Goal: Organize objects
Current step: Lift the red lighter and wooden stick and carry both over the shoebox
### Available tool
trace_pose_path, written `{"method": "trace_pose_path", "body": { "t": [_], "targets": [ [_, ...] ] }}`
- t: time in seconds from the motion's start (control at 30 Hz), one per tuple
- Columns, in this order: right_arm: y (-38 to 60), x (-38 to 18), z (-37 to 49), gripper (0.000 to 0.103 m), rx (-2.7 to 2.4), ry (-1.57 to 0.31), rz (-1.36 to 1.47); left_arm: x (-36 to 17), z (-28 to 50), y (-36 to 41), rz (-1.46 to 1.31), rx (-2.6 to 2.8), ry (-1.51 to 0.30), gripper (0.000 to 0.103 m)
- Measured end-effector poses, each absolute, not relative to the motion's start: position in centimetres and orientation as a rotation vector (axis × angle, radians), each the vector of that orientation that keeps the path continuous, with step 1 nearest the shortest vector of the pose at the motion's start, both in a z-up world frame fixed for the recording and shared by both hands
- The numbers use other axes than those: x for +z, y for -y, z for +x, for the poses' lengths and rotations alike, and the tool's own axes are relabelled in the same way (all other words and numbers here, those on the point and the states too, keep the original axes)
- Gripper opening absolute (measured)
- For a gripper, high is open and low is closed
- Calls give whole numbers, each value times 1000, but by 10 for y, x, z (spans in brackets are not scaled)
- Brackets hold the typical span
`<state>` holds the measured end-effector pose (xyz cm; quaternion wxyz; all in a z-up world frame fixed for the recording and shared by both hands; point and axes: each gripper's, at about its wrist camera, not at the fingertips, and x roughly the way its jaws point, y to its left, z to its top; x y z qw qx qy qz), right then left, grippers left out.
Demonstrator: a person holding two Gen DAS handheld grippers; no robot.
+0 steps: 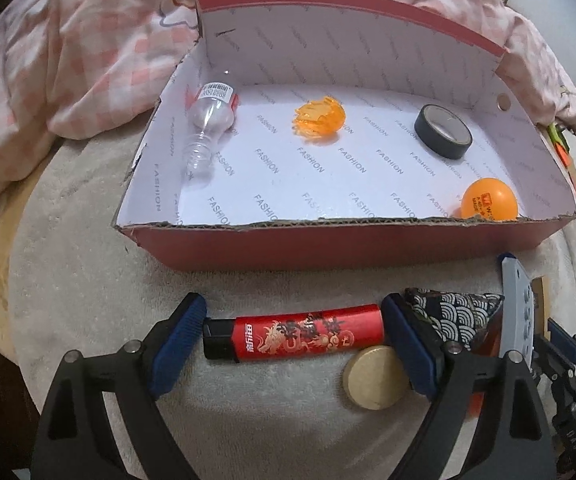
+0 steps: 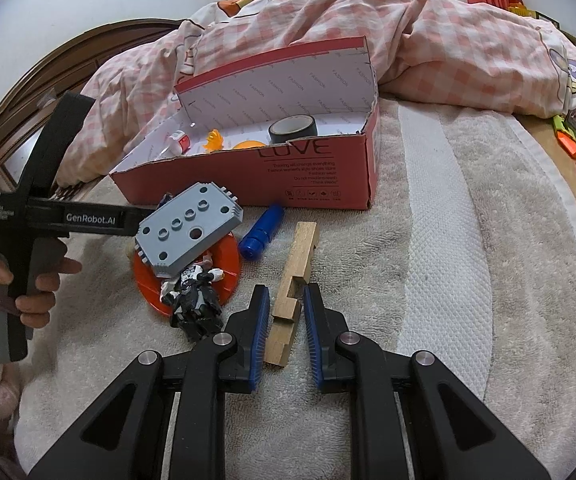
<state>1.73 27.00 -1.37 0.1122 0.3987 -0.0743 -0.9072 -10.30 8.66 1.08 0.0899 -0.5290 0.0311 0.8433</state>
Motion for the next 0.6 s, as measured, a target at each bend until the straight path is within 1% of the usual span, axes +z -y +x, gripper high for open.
{"method": "trace_pose_path", "body": {
  "t": [0.1,0.2,0.27,0.37,0.5,0.6],
  "targets": [
    [-270,-13,17,19,-2663,220,1173,14,-100,-83,-1539,2527,-71,84],
    [-265,-11,18,19,-2681,191,1182,16,-97,-75,-1514,2514,-5,83],
    [-258,-11,19,19,-2705,140,1185,19,-94,-69,-1494,2511,38,83],
    [-248,-9,18,13,-2747,67,1194,24,-88,-63,-1463,2517,68,83],
    [-244,-7,16,12,-2770,51,1192,29,-76,-66,-1396,2561,34,83],
    [-244,-1,19,12,-2775,80,1170,32,-78,-73,-1345,2585,-13,83]
  ]
}}
